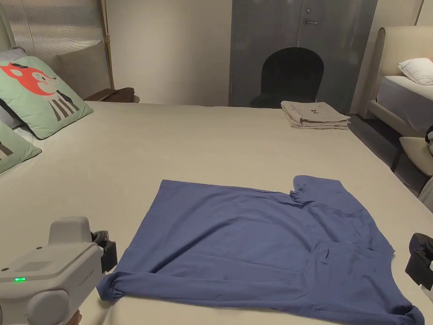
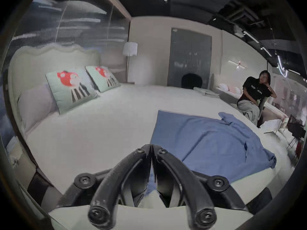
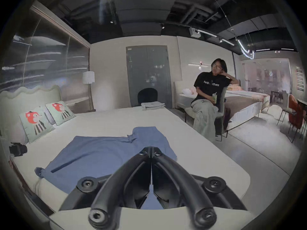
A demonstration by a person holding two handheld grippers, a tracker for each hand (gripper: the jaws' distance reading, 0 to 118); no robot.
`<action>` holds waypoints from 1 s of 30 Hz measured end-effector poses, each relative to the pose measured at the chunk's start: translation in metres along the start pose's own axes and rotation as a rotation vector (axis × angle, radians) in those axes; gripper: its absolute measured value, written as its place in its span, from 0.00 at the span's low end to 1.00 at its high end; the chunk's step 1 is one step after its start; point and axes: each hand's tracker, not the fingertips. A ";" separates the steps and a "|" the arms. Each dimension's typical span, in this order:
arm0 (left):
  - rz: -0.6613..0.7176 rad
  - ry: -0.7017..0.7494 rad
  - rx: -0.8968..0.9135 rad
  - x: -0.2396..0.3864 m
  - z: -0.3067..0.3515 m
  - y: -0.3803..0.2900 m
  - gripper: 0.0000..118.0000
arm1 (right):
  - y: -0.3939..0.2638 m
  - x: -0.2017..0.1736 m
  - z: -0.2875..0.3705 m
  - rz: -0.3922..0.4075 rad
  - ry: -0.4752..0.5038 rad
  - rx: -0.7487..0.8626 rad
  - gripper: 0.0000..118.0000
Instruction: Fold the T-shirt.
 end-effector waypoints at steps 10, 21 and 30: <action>0.053 0.034 -0.253 -0.005 -0.030 -0.046 0.91 | -0.027 0.004 -0.010 0.010 0.018 -0.083 0.00; 0.062 0.053 -0.259 -0.006 -0.043 -0.055 0.06 | -0.043 0.017 -0.011 0.039 -0.019 -0.167 0.48; 0.034 0.046 -0.225 -0.005 -0.041 -0.050 0.04 | -0.085 0.058 -0.036 0.047 -0.027 -0.477 0.81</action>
